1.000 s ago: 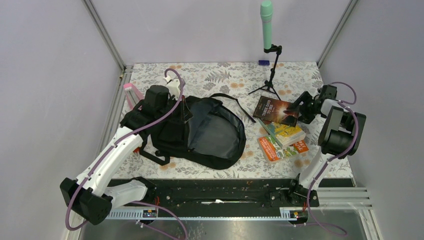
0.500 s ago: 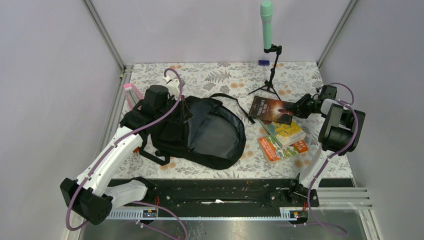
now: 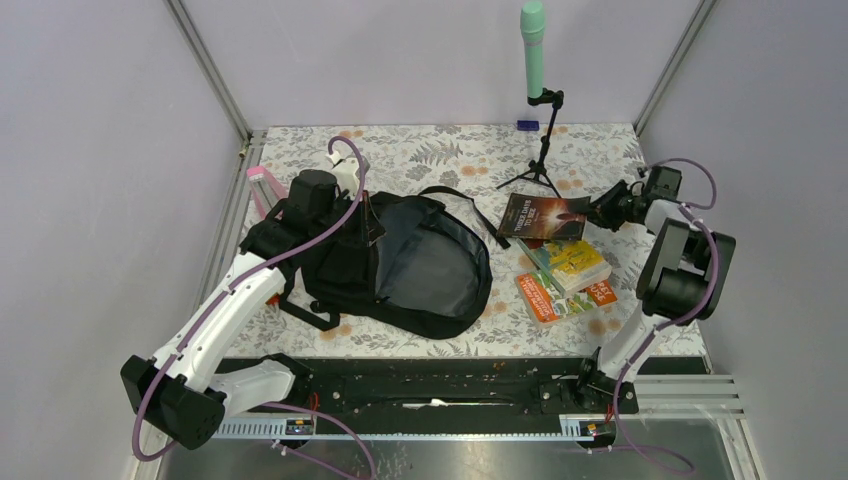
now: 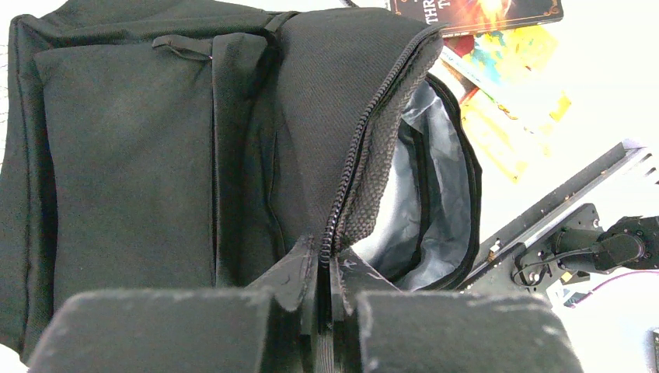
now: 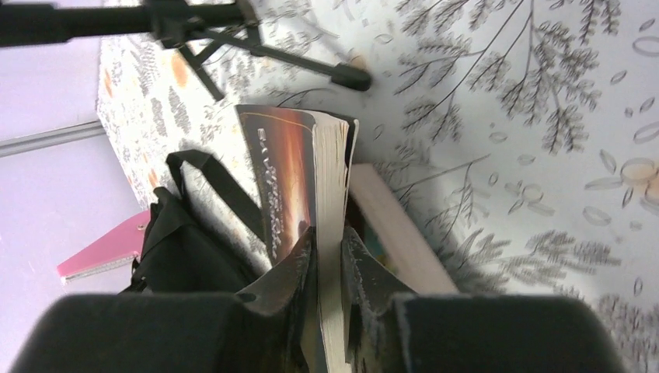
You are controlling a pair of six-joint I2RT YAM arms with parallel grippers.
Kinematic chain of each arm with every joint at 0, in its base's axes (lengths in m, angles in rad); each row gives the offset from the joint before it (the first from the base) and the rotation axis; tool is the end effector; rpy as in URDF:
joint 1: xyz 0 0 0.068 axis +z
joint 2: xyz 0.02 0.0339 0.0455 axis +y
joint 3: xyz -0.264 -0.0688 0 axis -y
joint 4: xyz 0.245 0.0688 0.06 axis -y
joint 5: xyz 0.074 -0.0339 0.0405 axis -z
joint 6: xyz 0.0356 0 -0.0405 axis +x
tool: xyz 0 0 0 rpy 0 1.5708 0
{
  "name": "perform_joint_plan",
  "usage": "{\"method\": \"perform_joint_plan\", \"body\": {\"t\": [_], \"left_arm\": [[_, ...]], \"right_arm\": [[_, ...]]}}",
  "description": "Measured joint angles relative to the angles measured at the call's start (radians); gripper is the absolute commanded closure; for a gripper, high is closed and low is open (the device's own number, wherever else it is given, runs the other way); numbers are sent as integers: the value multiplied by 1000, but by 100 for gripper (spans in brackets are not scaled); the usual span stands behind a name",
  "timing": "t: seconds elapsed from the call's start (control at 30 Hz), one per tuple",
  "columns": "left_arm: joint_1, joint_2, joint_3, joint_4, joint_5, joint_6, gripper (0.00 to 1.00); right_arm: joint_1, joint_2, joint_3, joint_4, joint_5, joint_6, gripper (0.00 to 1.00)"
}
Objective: Pack the student bag
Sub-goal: Pick up the book from the center of the board, then place the book in the student bag.
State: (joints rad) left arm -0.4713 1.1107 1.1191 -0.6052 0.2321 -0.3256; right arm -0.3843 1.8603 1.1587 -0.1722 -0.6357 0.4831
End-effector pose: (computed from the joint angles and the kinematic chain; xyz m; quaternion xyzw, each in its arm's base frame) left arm 0.2076 -0.1150 0.3510 0.1179 0.8715 -0.2747 0.3887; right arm 0.3668 -0.1255 0.1755 0.2783 0.8550 0.3094 0.3095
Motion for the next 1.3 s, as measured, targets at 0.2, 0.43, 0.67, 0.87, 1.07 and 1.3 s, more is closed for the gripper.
{"method": "perform_joint_plan", "body": {"t": [0.2, 0.43, 0.67, 0.87, 1.07, 1.3], "left_arm": [[0, 0, 0, 0, 0, 0, 100], [4, 0, 0, 1, 0, -5, 100], [7, 2, 0, 3, 22, -26, 100], [8, 20, 0, 10, 50, -42, 100], [8, 20, 2, 17, 64, -72, 100], [8, 20, 3, 23, 64, -80, 100]], "right_arm": [[0, -257, -103, 5, 37, 20, 100], [0, -599, -206, -2, 106, 43, 100], [-1, -854, -231, -40, 101, 68, 100], [31, -970, -269, -63, 34, 134, 100], [220, -1038, -330, -88, 17, 210, 100], [461, -1110, -399, -90, 60, 298, 100]]}}
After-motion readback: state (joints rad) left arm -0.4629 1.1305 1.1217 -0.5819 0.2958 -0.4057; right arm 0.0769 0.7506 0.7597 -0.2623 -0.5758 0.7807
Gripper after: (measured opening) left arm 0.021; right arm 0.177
